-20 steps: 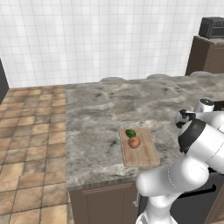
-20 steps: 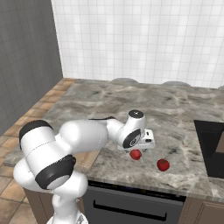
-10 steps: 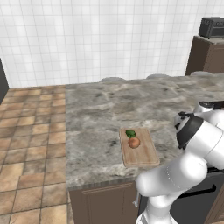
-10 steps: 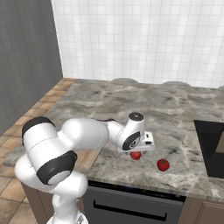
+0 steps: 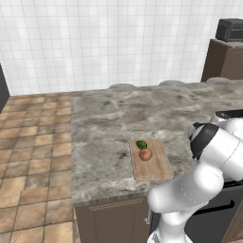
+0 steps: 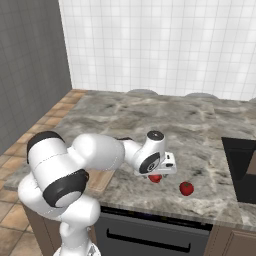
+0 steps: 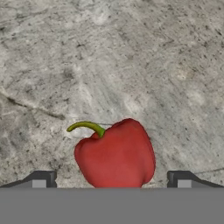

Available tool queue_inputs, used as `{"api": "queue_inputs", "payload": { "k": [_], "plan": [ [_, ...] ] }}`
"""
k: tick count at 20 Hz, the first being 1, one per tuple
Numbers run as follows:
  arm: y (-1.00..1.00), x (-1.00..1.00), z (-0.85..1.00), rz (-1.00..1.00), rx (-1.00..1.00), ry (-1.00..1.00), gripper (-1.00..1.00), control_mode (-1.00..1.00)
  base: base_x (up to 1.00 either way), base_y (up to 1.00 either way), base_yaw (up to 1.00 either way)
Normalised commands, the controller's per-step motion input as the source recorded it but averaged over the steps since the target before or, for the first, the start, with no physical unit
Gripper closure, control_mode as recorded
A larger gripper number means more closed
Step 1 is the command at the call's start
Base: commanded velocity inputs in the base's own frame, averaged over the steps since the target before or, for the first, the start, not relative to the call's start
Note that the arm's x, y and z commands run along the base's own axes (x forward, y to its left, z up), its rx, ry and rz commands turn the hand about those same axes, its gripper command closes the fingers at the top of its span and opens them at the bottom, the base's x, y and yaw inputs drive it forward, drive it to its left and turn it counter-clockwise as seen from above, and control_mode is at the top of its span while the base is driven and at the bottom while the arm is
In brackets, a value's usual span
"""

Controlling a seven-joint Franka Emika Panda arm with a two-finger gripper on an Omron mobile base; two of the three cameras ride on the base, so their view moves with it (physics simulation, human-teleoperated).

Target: Place the avocado, onion, tomato, and bell pepper on the cutting board.

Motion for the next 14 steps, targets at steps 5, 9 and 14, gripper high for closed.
{"api": "queue_inputs", "payload": {
  "k": [5,9,14],
  "plan": [
    [0.00,0.00,-0.06,0.00,0.00,0.00,-1.00,-1.00,0.00,0.00,0.00],
    [0.00,0.00,-0.07,0.00,0.00,0.00,-1.00,-1.00,0.00,0.00,0.00],
    [0.00,0.03,-0.16,0.00,0.00,0.00,-1.00,-1.00,0.00,0.00,0.00]
  ]
}}
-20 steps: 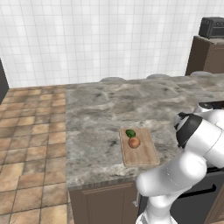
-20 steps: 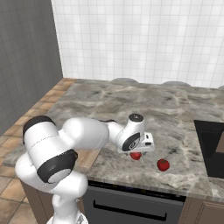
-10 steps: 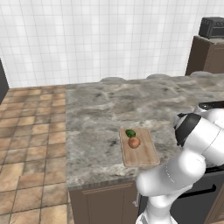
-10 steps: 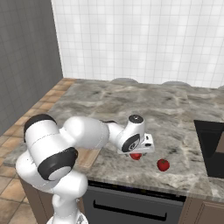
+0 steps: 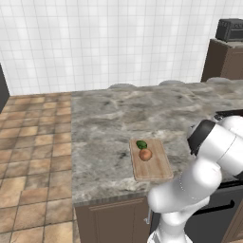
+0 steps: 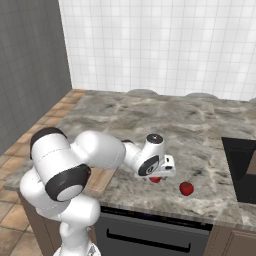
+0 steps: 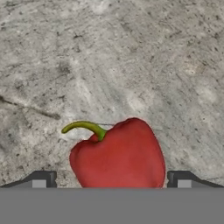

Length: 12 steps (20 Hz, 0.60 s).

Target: Place the avocado, onion, tomato, and bell pepper on the cutting board.

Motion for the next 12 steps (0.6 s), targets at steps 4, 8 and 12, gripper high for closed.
{"api": "queue_inputs", "payload": {
  "k": [4,8,12],
  "plan": [
    [0.00,0.08,-0.18,0.00,0.00,0.00,-1.00,-1.00,0.00,0.00,0.00],
    [0.00,0.08,-0.19,0.00,0.00,0.00,-1.00,-1.00,0.00,0.00,0.00],
    [0.00,-0.04,-0.05,0.00,0.00,-0.02,-1.00,-1.00,0.00,0.00,0.00]
  ]
}}
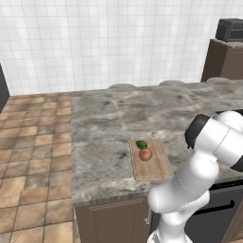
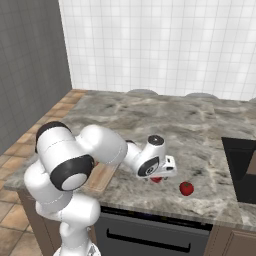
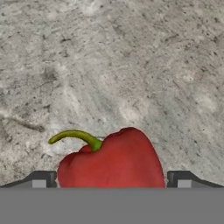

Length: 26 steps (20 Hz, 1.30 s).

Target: Place the avocado, onion, tomato, and bell pepper on the cutting board.

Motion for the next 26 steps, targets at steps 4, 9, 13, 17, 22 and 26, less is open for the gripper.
{"api": "queue_inputs", "payload": {
  "k": [4,9,13,17,22,26],
  "plan": [
    [0.02,-0.27,0.07,0.00,0.00,-0.12,1.00,-1.00,0.00,0.00,0.00],
    [0.02,-0.23,0.42,0.01,0.00,-0.14,1.00,-1.00,0.00,0.00,0.00],
    [0.17,-0.22,0.73,0.05,0.00,-0.12,1.00,-1.00,0.00,0.00,0.00],
    [0.53,-0.11,0.91,0.05,0.00,-0.04,1.00,-1.00,0.00,0.00,0.00],
    [0.75,-0.08,0.79,0.03,0.00,0.00,1.00,-1.00,0.00,0.00,0.00],
    [0.84,-0.02,0.46,0.00,-0.02,0.00,1.00,-1.00,0.00,0.00,0.00]
  ]
}}
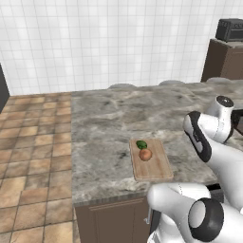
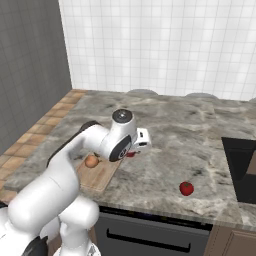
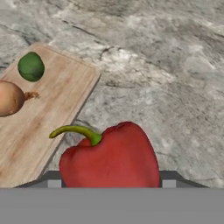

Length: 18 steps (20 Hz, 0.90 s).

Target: Place the avocado, onion, tomato, and bell pepper on the cutting board.

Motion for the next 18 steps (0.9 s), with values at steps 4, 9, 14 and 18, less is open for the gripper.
{"api": "queue_inputs", "payload": {
  "k": [4,9,14,18],
  "plan": [
    [0.71,0.00,0.03,0.00,-0.05,0.01,1.00,-1.00,0.00,0.00,0.00],
    [0.48,0.08,0.00,0.00,0.00,0.06,1.00,-1.00,0.00,0.00,0.00],
    [0.13,0.04,-0.03,0.01,0.00,0.05,1.00,-1.00,0.00,0.00,0.00],
    [0.06,0.01,-0.01,0.04,0.03,0.06,1.00,-1.00,0.00,0.00,0.00]
  ]
}}
